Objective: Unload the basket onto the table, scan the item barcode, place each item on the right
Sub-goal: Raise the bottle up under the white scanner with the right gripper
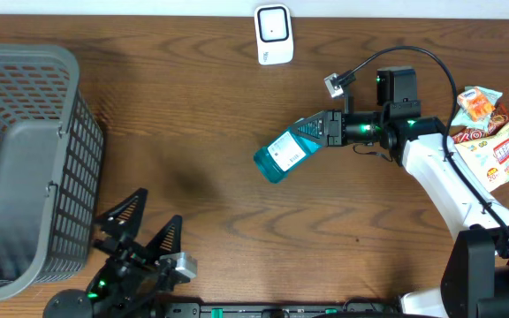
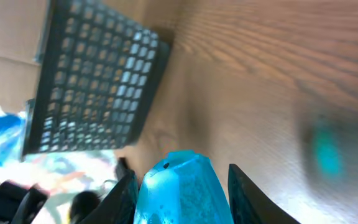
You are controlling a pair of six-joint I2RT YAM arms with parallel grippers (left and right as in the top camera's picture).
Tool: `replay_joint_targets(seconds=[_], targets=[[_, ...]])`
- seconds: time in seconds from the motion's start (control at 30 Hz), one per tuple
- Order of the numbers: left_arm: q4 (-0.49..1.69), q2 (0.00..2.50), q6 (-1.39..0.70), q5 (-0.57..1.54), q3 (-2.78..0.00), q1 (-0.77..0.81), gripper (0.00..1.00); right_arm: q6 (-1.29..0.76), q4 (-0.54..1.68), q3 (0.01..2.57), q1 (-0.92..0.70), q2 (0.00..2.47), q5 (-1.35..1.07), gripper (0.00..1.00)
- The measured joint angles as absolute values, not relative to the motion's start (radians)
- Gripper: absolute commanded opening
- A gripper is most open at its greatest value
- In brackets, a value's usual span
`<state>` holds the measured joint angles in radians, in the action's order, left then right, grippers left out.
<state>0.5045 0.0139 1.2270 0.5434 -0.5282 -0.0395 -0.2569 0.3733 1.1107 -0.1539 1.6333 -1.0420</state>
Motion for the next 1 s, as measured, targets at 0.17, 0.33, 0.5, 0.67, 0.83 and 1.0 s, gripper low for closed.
replay_joint_targets(seconds=[0.17,0.33,0.5,0.67,0.83,1.0], targets=[[0.481,0.014,1.227,0.648,-0.484,-0.039,0.98,-0.224,0.309,1.110,-0.162,1.633,-0.941,0.01],[0.481,0.014,1.227,0.687,-0.416,-0.039,0.98,-0.170,0.220,1.110,-0.192,1.633,-0.793,0.01],[0.490,0.014,1.227,0.701,-0.354,-0.039,0.98,-0.141,0.140,1.110,-0.274,1.633,-0.422,0.01],[0.522,0.014,1.227,0.704,-0.344,-0.039,0.98,-0.120,0.093,1.110,-0.385,1.633,0.016,0.01],[0.586,0.014,1.227,0.706,-0.344,-0.039,0.98,-0.055,0.033,1.113,-0.439,1.633,0.285,0.01],[0.678,0.014,1.227,0.706,-0.344,-0.039,0.98,0.011,0.033,1.206,-0.438,1.682,0.453,0.01]])
